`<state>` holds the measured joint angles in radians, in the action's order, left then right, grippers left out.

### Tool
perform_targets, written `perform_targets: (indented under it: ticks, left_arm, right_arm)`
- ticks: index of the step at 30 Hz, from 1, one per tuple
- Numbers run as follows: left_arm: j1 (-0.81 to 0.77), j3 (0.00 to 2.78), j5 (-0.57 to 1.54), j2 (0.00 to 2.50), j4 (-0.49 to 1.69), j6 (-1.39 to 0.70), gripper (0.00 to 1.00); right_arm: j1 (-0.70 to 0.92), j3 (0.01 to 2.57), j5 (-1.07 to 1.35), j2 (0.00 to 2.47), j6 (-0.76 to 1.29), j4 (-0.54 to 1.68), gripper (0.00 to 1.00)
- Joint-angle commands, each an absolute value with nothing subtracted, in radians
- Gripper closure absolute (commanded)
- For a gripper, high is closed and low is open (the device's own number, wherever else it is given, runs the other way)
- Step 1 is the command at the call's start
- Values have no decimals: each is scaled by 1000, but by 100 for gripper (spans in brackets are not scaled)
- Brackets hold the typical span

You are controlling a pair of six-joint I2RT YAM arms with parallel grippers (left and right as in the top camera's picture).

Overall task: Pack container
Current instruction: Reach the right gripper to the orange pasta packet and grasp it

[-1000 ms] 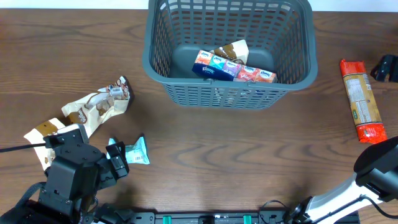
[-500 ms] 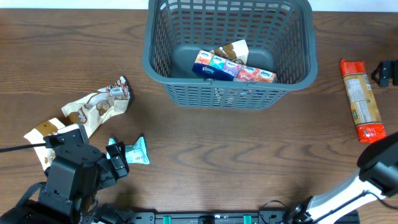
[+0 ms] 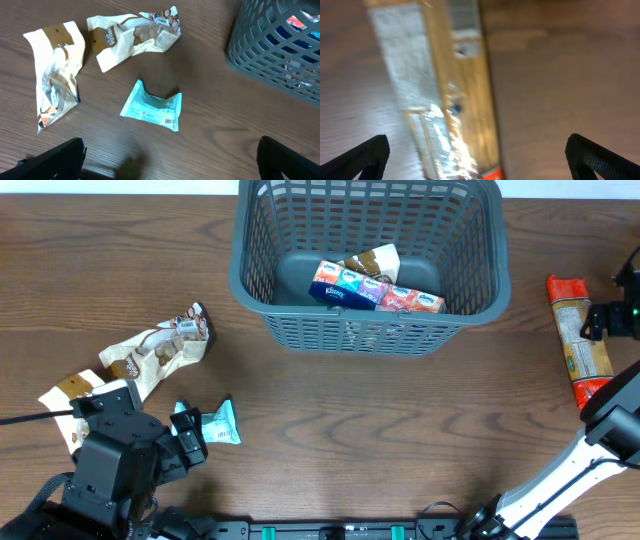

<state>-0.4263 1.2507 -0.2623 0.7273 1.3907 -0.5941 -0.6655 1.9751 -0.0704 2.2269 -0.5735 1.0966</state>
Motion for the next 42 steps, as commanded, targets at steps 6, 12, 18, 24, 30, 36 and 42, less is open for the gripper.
perform_targets:
  ticks: [6,12,18,24,30,36,42]
  left_arm:
    - [-420,1257,-274,730,1395,-577,1]
    - [-420,1257,-274,730,1395,-577,1]
    - [-420,1257,-274,730,1395,-577,1]
    - [-420,1257,-274,730,1395,-577,1]
    - [-420,1257,-274,730,1395,-577,1]
    - [-420,1257,-274,730,1395,-577,1]
    - [-420,1257,-274,730,1395,-577,1]
  right_arm:
    - [-669,1980,-143,2232,-539,1115,1]
    - [-639,1980,-59,2255,-577,1132,1]
    - [-612,1980,-56,2309,-613,1136,1]
    - [-612,1980,-63,2353,-617,1137,1]
    - [-619,1980,-62,2371,-618,1137,1]
    - [-628,1962,-48,2383,-618,1135,1]
    - [-638,1887,-49,2389,-583,1090,1]
